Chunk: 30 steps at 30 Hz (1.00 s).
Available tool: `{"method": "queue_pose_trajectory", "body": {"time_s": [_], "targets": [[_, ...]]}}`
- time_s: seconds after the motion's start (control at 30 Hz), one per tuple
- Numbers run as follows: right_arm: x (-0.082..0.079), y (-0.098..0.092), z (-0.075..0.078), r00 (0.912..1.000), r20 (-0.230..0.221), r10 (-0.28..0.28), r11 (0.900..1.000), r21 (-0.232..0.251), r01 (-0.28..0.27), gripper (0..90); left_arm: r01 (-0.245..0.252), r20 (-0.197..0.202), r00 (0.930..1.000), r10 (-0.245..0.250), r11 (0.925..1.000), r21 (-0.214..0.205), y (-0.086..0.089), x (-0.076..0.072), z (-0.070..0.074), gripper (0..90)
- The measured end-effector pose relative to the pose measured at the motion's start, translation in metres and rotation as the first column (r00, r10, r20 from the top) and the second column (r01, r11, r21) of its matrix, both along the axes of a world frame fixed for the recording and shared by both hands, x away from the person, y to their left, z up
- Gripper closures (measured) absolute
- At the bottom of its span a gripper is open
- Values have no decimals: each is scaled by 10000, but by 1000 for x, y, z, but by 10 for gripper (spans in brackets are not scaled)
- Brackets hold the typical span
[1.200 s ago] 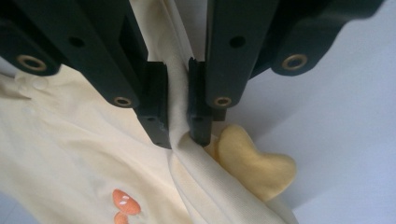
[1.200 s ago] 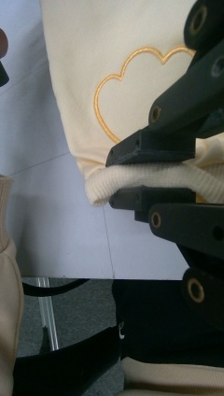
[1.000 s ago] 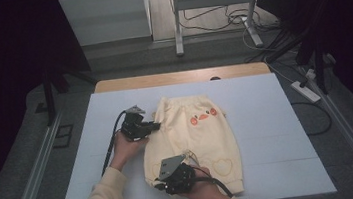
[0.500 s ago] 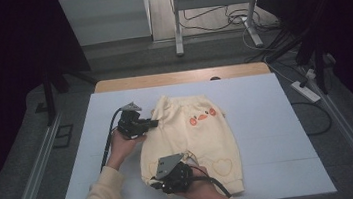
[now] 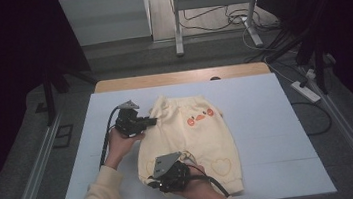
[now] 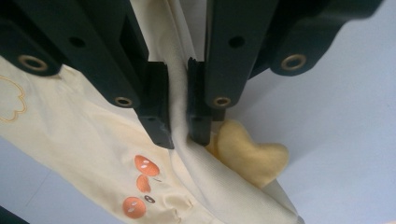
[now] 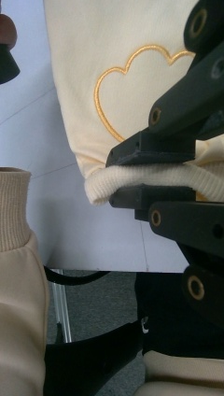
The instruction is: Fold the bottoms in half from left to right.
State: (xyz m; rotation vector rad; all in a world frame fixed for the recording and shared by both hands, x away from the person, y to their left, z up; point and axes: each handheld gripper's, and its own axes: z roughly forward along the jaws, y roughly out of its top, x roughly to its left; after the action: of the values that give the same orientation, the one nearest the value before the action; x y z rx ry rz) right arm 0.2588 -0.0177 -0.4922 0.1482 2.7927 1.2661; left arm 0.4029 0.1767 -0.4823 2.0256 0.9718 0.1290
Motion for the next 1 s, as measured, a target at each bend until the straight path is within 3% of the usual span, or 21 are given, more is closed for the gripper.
{"method": "queue_pose_trajectory", "body": {"time_s": [0.37,0.5,0.6,0.73,0.83,1.0], "targets": [[1,6,13,9998,182,125,9985,536,-134,808,-296,170,9994,305,9983,-497,14,-3,10,817],[2,10,8,9999,120,112,9992,371,-116,808,-232,103,9997,234,9995,-220,9,-1,6,817],[3,12,4,9999,67,153,9995,274,-154,808,-275,76,9996,278,9990,-347,12,-1,7,817],[5,15,7,9997,-22,227,9987,459,-225,809,-342,184,9992,353,9978,-567,17,-3,15,818],[3,17,14,9992,161,376,9969,685,-386,809,-401,372,9984,426,9971,-640,21,-6,23,818],[3,15,16,9992,149,383,9960,805,-393,810,-437,198,9988,448,9976,-530,20,-4,19,819]]}}
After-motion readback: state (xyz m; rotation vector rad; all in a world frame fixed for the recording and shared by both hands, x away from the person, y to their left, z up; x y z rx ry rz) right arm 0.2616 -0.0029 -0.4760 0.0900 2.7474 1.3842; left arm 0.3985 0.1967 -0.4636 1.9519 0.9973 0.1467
